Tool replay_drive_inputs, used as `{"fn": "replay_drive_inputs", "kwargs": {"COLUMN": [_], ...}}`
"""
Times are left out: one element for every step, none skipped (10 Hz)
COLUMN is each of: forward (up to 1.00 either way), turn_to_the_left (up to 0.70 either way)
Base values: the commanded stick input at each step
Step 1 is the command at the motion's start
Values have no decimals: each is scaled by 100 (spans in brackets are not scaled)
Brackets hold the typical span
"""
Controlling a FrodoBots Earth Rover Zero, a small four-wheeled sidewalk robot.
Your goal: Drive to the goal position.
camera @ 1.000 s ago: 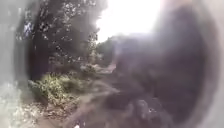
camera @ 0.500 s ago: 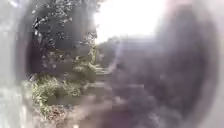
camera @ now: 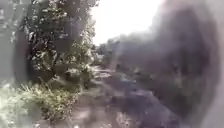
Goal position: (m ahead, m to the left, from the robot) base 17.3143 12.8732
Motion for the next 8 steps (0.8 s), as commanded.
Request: {"fn": "replay_drive_inputs", "kwargs": {"forward": [100, 100, 100, 100, 100, 100, 100, 100], "turn_to_the_left": [0, 0, 0, 0, 0, 0, 0, 0]}}
